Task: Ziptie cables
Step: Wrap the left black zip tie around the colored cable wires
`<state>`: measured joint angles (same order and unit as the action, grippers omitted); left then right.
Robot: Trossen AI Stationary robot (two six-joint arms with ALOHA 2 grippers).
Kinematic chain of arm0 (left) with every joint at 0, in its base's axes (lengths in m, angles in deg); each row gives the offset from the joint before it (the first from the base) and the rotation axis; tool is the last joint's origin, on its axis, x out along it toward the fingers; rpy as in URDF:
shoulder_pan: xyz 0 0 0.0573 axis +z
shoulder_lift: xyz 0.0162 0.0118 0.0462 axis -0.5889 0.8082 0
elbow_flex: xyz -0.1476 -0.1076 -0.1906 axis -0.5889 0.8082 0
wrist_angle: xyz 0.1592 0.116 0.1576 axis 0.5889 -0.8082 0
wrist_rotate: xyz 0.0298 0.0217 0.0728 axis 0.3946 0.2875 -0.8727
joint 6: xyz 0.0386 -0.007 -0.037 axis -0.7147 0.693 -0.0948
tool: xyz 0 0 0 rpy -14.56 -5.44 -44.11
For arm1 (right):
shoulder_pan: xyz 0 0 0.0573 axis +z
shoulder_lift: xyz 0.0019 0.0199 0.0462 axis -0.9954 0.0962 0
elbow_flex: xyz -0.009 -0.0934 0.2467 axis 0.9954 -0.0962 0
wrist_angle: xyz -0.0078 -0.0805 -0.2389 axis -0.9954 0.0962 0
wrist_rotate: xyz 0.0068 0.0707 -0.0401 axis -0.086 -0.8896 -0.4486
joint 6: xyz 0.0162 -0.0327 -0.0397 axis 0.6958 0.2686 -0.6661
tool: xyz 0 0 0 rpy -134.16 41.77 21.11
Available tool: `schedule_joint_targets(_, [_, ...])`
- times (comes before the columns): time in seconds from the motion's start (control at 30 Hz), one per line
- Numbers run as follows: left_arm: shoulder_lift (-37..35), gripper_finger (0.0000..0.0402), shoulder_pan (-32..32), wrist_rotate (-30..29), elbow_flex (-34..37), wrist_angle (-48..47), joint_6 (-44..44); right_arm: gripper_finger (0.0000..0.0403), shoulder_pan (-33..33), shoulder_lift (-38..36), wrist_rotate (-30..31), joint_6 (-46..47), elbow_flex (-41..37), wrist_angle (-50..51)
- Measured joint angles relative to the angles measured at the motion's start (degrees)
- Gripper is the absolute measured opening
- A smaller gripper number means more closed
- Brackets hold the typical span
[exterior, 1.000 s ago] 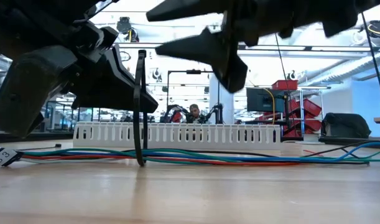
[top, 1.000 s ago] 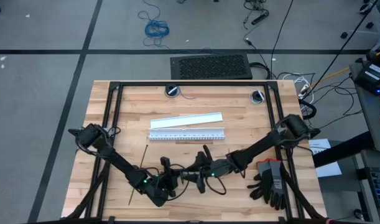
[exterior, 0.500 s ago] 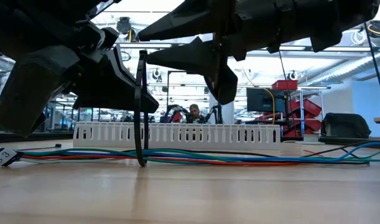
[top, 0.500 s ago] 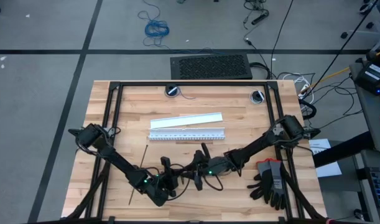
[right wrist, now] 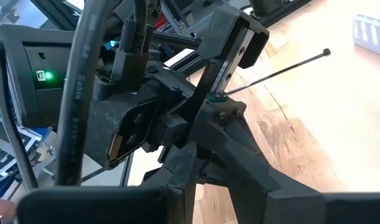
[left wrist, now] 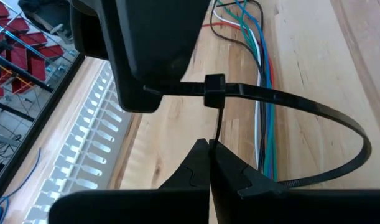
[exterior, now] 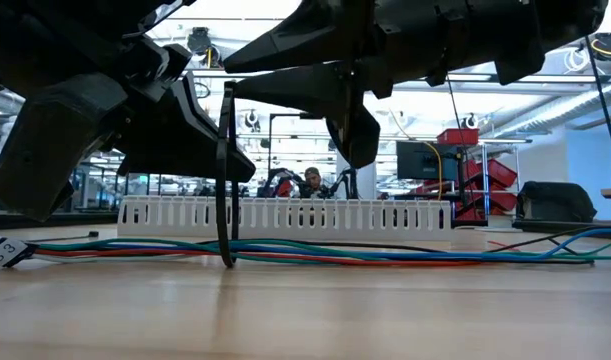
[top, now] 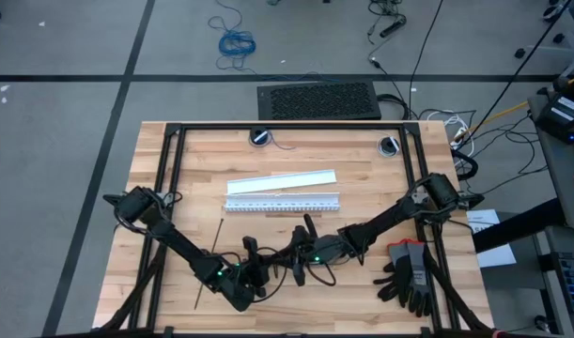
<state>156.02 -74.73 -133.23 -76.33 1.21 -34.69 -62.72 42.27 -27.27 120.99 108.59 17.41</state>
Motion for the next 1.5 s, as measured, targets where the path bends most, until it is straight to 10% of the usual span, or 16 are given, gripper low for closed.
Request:
schedule_joint_targets(1.1, [0.0, 0.0000, 0.4, 0.1, 0.0, 0.0, 0.1, 0.0001, -1.4, 0.0, -4.0, -0.6, 0.0, 0.8])
schedule_joint_targets(1.5, [0.1, 0.0000, -0.2, 3.5, 0.0, 0.1, -1.0, 0.0000, -2.8, 0.0, 6.7, -6.3, 0.0, -2.4])
